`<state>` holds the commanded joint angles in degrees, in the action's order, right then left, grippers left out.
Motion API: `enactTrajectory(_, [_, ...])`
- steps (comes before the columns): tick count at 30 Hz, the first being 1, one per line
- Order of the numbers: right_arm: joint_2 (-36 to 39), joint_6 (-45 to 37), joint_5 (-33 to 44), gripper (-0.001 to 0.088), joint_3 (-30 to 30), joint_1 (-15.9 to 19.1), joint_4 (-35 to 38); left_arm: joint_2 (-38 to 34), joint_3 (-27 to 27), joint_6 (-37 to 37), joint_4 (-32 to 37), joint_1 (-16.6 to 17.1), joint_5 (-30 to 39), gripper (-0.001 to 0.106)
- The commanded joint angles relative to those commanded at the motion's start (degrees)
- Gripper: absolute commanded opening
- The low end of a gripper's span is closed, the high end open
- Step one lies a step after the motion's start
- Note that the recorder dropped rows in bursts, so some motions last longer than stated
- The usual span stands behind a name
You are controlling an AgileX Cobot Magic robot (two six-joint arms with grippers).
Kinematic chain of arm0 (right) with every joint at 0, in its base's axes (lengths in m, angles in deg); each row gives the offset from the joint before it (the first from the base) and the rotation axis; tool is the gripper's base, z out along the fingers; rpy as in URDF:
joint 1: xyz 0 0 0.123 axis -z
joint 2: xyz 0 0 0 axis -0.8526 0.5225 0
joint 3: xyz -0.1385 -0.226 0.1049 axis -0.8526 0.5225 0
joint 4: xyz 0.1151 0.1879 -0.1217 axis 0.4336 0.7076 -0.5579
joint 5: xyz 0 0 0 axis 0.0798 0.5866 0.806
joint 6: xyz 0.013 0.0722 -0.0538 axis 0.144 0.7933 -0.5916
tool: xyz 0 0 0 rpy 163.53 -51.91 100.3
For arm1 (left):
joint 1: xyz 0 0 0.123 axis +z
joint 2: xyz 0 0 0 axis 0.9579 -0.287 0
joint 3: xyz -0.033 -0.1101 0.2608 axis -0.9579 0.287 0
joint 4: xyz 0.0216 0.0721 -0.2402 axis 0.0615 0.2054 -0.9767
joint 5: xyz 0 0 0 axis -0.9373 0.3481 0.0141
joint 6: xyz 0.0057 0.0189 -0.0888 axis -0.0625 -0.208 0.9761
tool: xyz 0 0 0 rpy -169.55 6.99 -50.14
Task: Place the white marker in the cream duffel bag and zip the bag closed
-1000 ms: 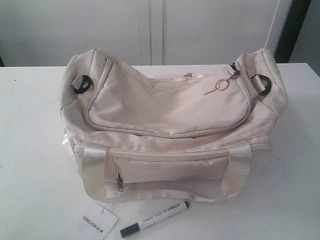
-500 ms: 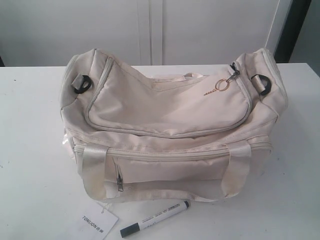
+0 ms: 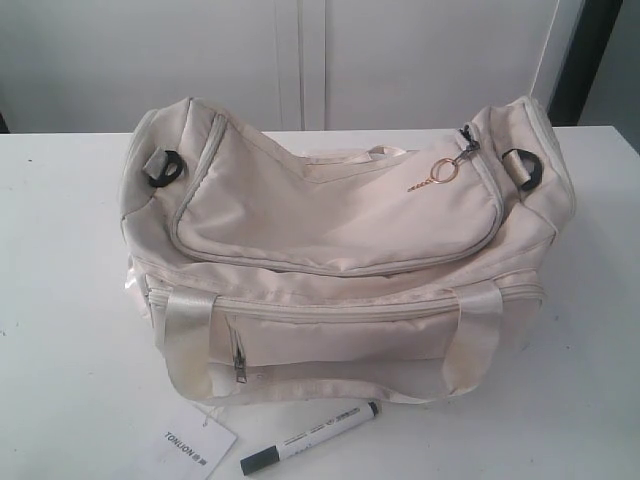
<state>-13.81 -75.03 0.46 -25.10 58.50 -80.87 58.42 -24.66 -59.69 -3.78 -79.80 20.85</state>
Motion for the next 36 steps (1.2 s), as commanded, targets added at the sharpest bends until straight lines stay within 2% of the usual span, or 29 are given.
enactTrajectory(9, [0.00,0.00,1.28,0.0000,-2.04,0.00,0.00,0.00,0.00,0.00,0.00,0.00,0.00,0.000])
enactTrajectory(24, [0.00,0.00,1.22,0.0000,-9.82,0.00,0.00,0.00,0.00,0.00,0.00,0.00,0.00,0.000])
enactTrajectory(36, [0.00,0.00,1.23,0.0000,-9.84,0.00,0.00,0.00,0.00,0.00,0.00,0.00,0.00,0.000])
